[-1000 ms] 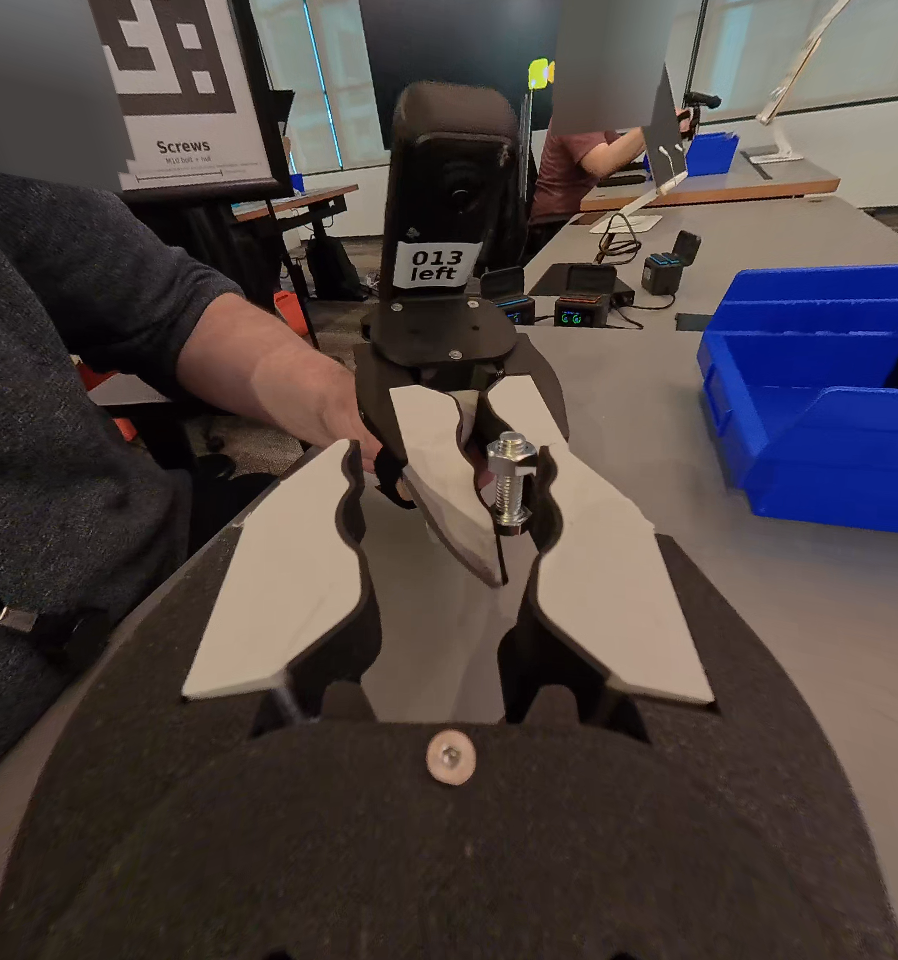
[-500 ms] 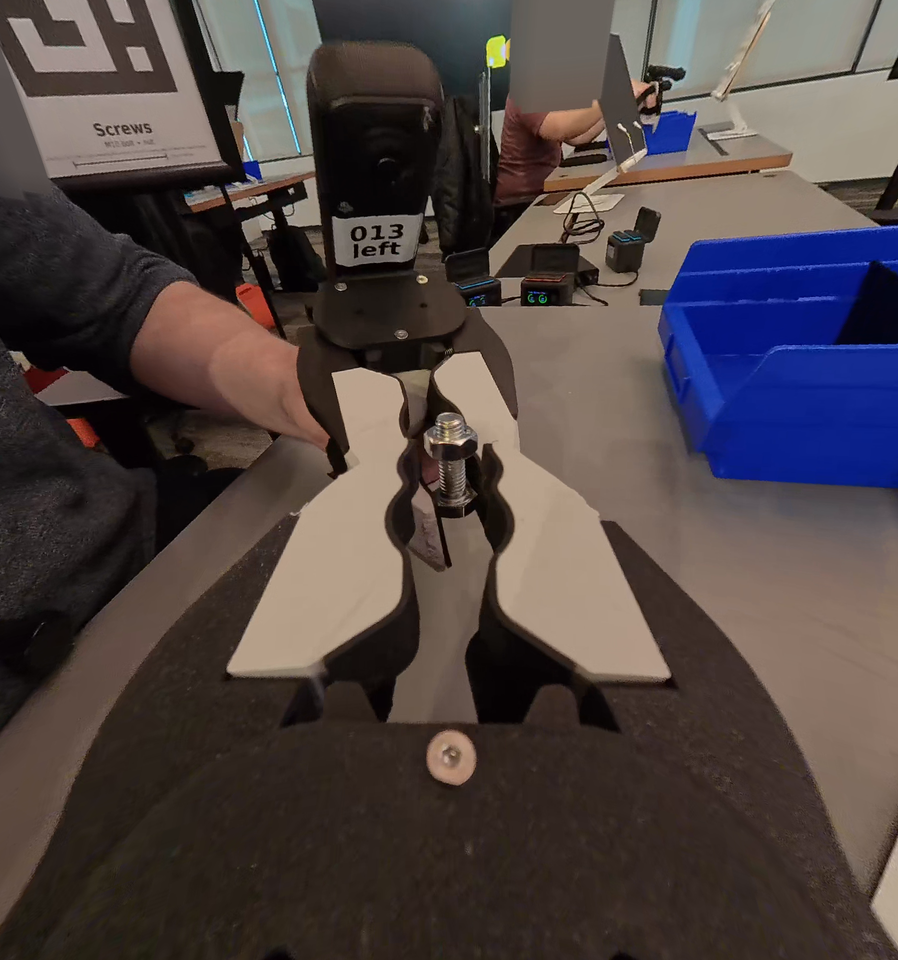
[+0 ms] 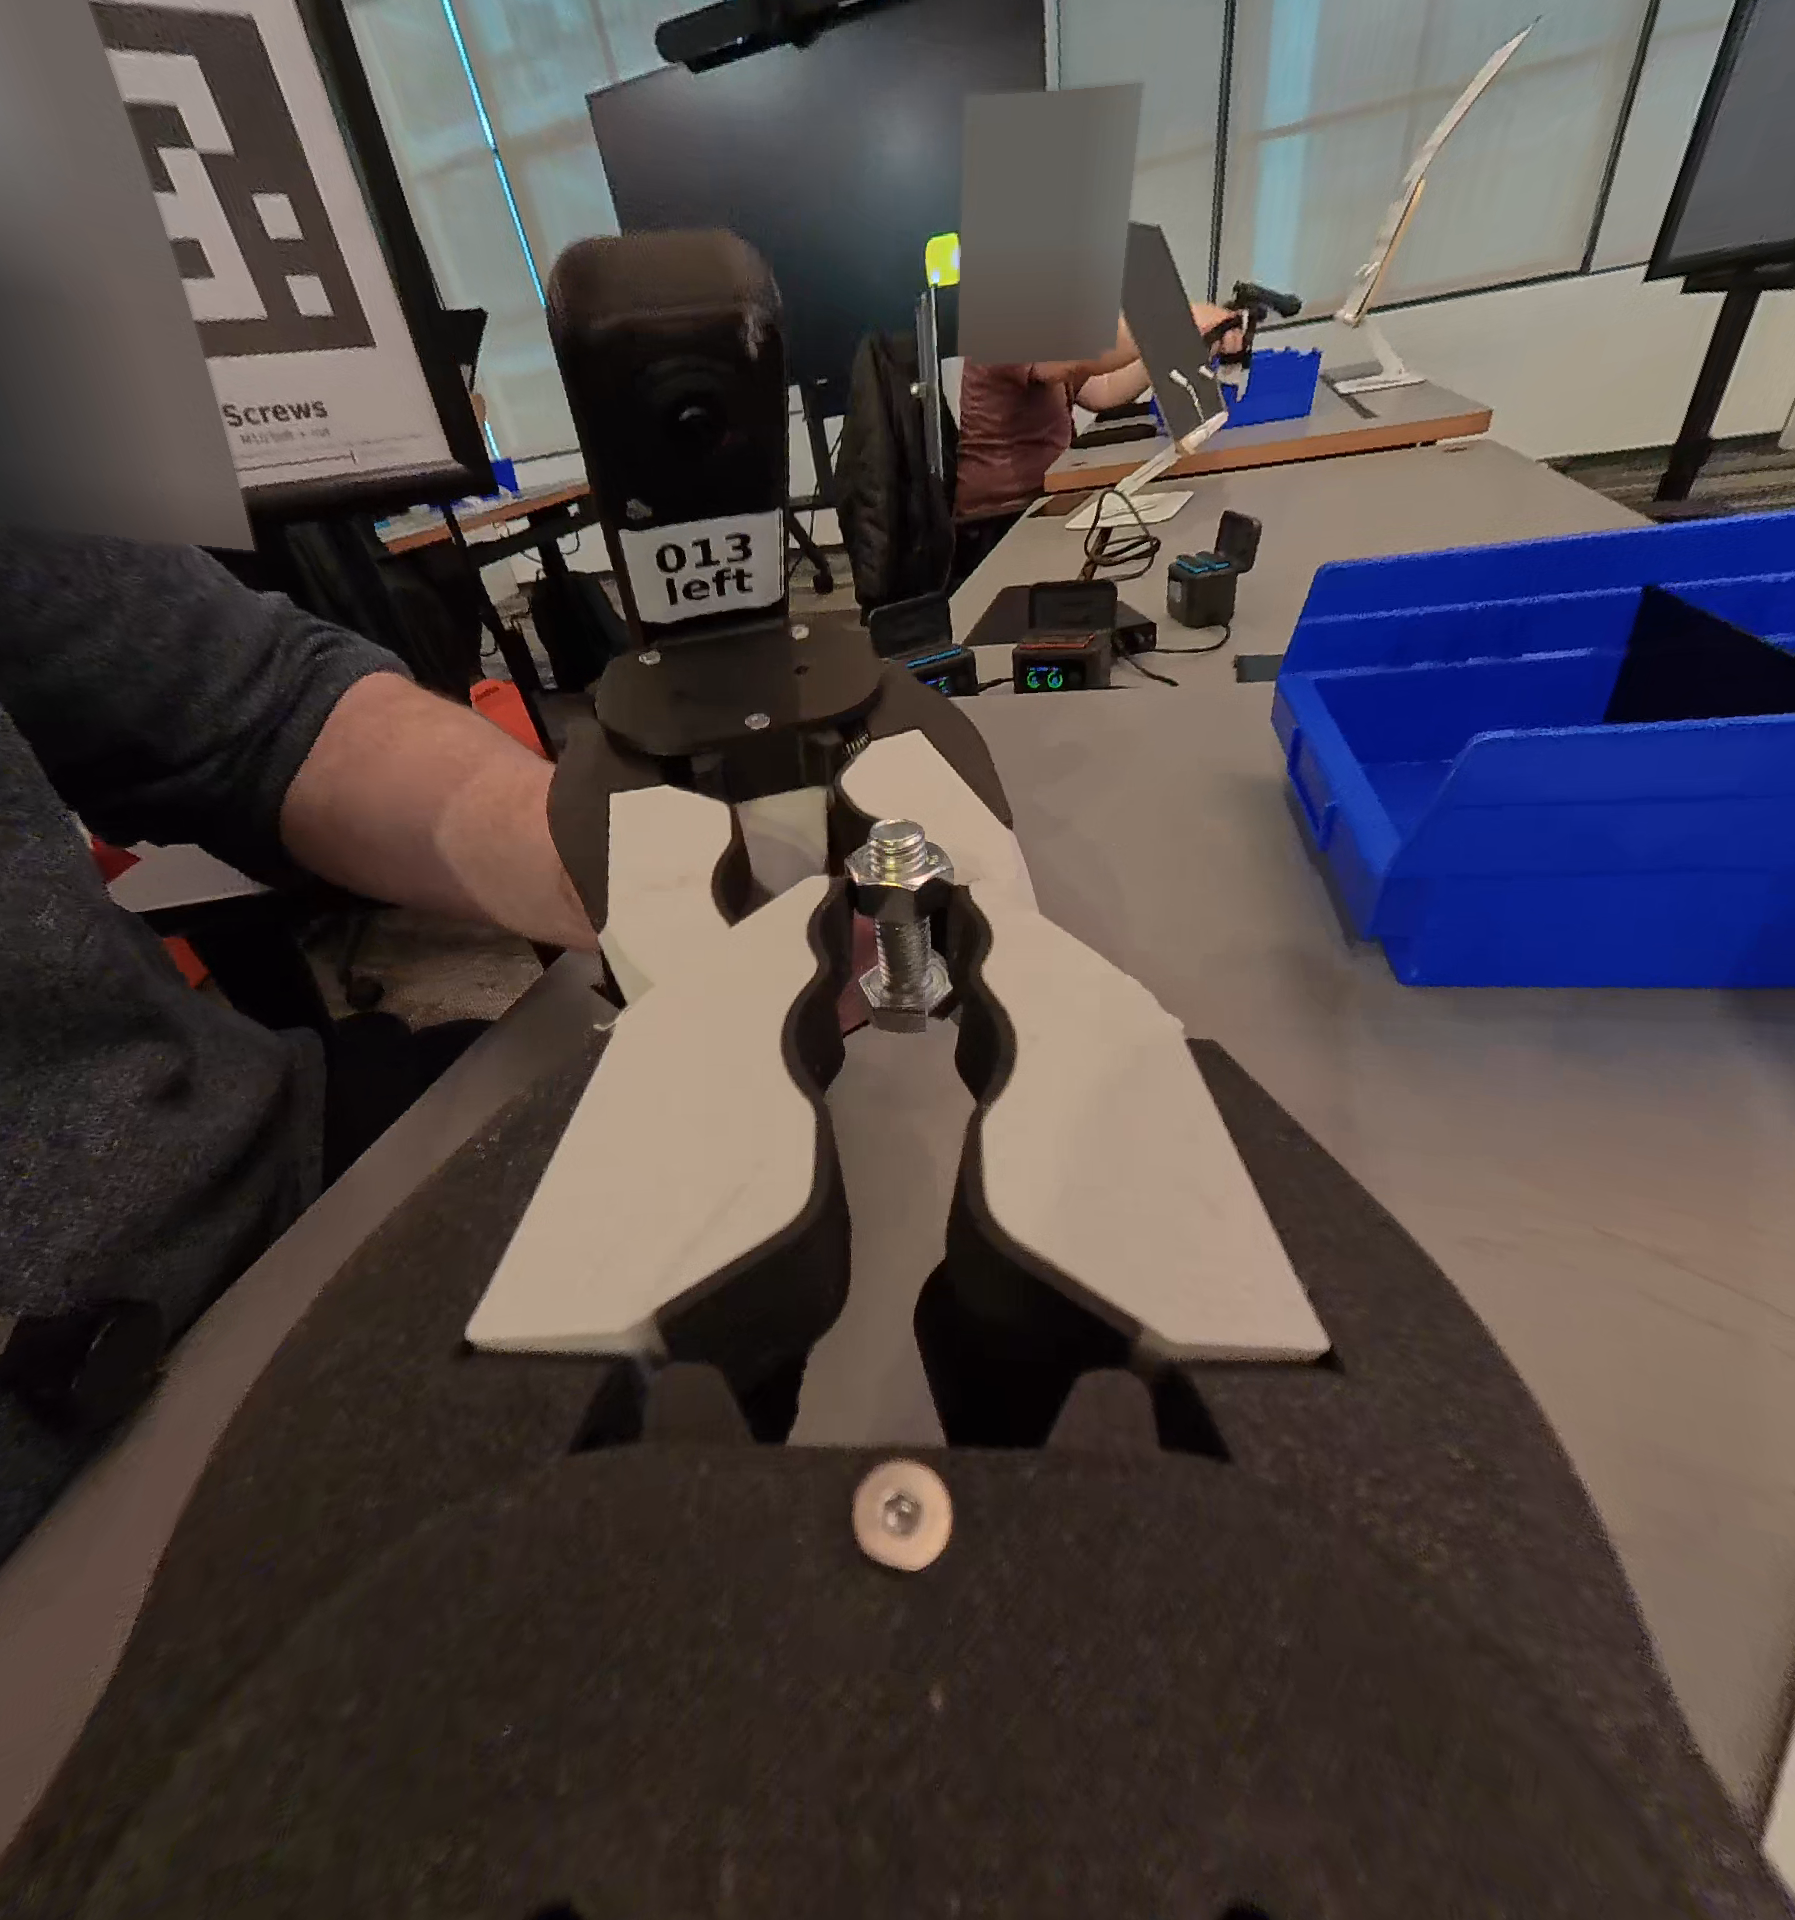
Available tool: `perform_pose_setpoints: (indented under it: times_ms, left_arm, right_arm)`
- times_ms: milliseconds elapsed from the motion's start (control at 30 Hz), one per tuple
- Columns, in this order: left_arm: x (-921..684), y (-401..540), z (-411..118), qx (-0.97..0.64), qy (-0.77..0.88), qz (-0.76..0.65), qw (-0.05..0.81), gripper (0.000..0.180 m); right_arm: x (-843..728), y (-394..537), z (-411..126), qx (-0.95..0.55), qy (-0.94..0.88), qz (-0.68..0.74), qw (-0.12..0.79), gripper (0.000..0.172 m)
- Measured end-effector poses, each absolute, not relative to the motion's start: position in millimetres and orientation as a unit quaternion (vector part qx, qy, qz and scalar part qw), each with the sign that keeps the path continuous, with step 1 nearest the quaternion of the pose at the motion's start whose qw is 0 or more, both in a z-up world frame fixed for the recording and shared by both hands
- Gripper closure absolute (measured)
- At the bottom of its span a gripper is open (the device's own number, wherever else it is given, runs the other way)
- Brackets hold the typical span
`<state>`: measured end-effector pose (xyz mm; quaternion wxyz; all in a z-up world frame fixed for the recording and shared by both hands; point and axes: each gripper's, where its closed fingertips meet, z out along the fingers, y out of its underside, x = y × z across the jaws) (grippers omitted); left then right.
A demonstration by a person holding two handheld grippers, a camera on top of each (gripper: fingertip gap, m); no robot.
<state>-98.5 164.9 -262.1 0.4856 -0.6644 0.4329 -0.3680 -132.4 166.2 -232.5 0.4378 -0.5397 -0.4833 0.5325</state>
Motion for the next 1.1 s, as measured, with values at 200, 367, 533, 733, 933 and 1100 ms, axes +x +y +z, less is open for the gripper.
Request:
perform_pose_setpoints:
  times_ms: [200, 367, 533, 733, 933, 1100]
  left_arm:
    - [-102.0, 166.1, -255.8, -0.660, 0.420, -0.380, 0.493, 0.127]
    - [-112.1, 171.4, -266.6, -0.670, 0.416, -0.368, 0.492, 0.180]
    - [-116.4, 180.0, -277.0, -0.692, 0.400, -0.351, 0.488, 0.180]
    - [-120.5, 186.4, -283.9, -0.707, 0.391, -0.339, 0.483, 0.180]
    - [-126.6, 193.0, -289.3, -0.721, 0.383, -0.325, 0.477, 0.180]
    - [-128.7, 194.7, -294.6, -0.726, 0.389, -0.312, 0.474, 0.180]
  right_arm:
    - [-96.3, 180.9, -195.6, -0.539, -0.443, 0.517, 0.496, 0.155]
    - [-2.9, 211.1, -150.1, -0.589, -0.386, 0.417, 0.574, 0.155]
    - [136.6, 237.3, -126.0, -0.670, -0.297, 0.270, 0.624, 0.155]
    - [281.2, 262.0, -196.5, -0.812, -0.169, 0.159, 0.536, 0.155]
    - [321.4, 259.2, -297.4, -0.904, -0.120, 0.146, 0.384, 0.154]
    - [330.1, 257.2, -323.3, -0.940, -0.141, 0.075, 0.302, 0.154]
